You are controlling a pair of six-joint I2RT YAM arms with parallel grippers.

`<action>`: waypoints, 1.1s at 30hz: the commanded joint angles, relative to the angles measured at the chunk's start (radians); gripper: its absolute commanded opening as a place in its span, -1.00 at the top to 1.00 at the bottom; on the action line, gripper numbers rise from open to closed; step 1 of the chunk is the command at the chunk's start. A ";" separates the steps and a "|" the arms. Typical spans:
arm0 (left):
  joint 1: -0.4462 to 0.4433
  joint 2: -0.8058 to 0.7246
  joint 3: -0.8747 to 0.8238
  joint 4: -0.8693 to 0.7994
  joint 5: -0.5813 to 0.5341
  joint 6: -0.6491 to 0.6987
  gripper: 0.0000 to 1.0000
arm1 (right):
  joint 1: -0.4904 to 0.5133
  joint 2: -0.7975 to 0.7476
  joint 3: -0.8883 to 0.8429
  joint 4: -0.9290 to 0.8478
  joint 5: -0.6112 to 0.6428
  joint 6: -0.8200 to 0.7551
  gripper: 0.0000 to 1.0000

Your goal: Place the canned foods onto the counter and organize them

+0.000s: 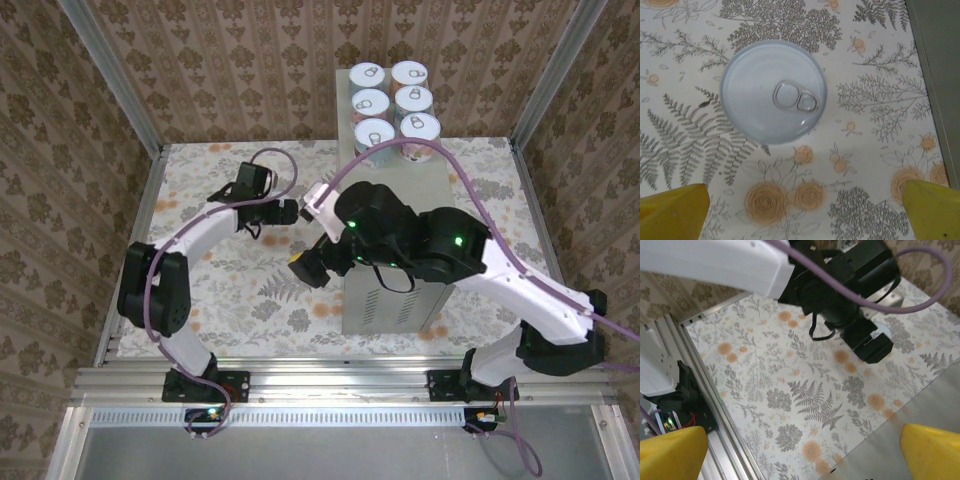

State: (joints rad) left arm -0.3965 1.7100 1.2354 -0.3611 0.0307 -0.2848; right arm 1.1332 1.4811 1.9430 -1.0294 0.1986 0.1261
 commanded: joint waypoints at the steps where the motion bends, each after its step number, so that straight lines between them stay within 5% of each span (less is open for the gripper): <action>1: 0.007 0.044 0.058 -0.009 0.000 0.000 -1.00 | 0.008 0.030 0.049 -0.104 0.011 -0.011 -1.00; 33: 0.009 0.312 0.241 -0.049 -0.103 0.000 -0.85 | 0.010 -0.054 -0.078 -0.047 0.009 0.020 -1.00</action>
State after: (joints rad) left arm -0.3965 2.0094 1.4487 -0.3817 -0.0551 -0.2848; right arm 1.1370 1.4509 1.8755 -1.0809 0.1986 0.1341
